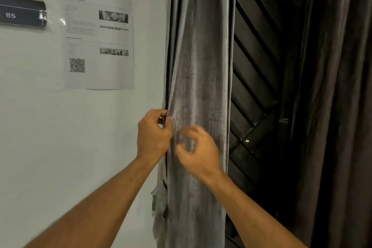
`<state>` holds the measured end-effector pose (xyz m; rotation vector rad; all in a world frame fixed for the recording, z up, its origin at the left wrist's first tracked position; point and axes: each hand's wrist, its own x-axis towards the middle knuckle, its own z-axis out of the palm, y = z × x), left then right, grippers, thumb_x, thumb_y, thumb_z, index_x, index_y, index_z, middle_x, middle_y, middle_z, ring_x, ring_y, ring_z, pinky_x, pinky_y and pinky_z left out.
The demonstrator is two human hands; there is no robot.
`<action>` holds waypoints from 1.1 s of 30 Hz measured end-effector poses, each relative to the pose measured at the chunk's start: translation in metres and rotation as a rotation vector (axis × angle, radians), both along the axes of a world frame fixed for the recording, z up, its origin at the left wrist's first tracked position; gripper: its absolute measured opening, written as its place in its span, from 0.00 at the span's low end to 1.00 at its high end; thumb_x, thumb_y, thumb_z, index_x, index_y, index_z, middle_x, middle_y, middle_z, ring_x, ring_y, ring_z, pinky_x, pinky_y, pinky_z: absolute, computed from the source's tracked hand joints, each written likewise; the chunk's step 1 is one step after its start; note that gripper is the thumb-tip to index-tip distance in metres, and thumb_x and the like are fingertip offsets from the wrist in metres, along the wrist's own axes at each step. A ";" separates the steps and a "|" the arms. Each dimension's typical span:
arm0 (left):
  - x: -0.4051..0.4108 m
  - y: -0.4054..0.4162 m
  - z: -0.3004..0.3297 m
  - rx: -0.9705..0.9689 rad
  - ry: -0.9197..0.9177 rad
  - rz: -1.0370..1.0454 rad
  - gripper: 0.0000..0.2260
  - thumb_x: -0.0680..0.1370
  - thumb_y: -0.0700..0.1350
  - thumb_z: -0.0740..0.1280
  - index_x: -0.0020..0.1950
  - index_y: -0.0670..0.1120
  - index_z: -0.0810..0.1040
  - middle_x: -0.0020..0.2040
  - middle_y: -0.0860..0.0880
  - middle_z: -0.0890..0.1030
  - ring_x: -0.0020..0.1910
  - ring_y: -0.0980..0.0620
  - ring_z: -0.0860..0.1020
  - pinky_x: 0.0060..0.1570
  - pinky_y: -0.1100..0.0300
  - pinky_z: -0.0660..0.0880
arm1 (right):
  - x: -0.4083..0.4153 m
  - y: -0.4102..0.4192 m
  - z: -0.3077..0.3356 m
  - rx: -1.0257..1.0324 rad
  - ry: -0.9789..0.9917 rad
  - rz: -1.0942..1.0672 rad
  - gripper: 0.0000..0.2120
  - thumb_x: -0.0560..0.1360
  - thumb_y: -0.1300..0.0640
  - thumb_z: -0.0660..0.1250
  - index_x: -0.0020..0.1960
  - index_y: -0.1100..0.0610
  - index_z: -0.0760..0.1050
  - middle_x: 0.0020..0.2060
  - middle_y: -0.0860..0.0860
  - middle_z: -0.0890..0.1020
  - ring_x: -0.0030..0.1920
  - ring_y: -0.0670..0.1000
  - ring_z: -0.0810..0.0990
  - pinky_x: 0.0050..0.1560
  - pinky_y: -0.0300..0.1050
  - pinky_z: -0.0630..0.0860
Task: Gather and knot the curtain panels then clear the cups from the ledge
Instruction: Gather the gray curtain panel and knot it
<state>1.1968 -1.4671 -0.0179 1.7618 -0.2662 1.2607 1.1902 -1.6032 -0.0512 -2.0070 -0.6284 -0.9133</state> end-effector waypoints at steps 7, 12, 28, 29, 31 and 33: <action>0.004 -0.003 0.002 -0.013 0.019 -0.012 0.08 0.78 0.36 0.70 0.50 0.46 0.73 0.41 0.54 0.77 0.39 0.65 0.76 0.37 0.76 0.70 | 0.033 -0.058 0.024 0.342 0.193 -0.458 0.37 0.77 0.50 0.74 0.79 0.57 0.60 0.70 0.54 0.75 0.69 0.56 0.75 0.73 0.58 0.69; 0.011 -0.013 0.003 0.053 0.009 0.002 0.09 0.77 0.32 0.67 0.46 0.46 0.79 0.46 0.48 0.81 0.42 0.59 0.77 0.41 0.77 0.70 | 0.056 -0.073 0.034 0.280 0.293 -0.436 0.32 0.77 0.52 0.74 0.75 0.58 0.65 0.68 0.55 0.75 0.64 0.58 0.79 0.65 0.59 0.77; 0.020 -0.047 0.004 0.032 0.046 -0.025 0.09 0.77 0.44 0.73 0.56 0.44 0.83 0.52 0.48 0.83 0.49 0.52 0.80 0.52 0.61 0.77 | 0.017 -0.029 0.010 0.042 -0.014 -0.074 0.12 0.72 0.54 0.69 0.54 0.52 0.82 0.50 0.47 0.81 0.49 0.45 0.81 0.53 0.53 0.81; 0.021 -0.044 0.003 0.025 0.044 -0.014 0.08 0.77 0.42 0.72 0.56 0.44 0.83 0.51 0.48 0.83 0.48 0.53 0.80 0.52 0.60 0.78 | 0.020 -0.036 0.010 0.086 -0.144 -0.224 0.18 0.70 0.54 0.71 0.60 0.54 0.81 0.56 0.48 0.79 0.57 0.45 0.78 0.61 0.50 0.77; 0.020 -0.041 0.002 0.009 0.045 -0.014 0.06 0.78 0.40 0.72 0.54 0.44 0.81 0.47 0.50 0.81 0.42 0.58 0.77 0.47 0.65 0.75 | 0.030 -0.053 0.017 0.273 -0.207 -0.483 0.32 0.69 0.54 0.74 0.72 0.58 0.71 0.68 0.54 0.73 0.69 0.53 0.71 0.72 0.52 0.67; 0.018 -0.040 0.002 -0.007 0.046 -0.025 0.06 0.78 0.38 0.71 0.52 0.45 0.77 0.41 0.54 0.78 0.37 0.60 0.75 0.39 0.74 0.70 | 0.039 -0.065 0.028 0.374 0.023 -0.486 0.35 0.73 0.56 0.75 0.76 0.58 0.65 0.71 0.57 0.72 0.71 0.57 0.71 0.72 0.57 0.68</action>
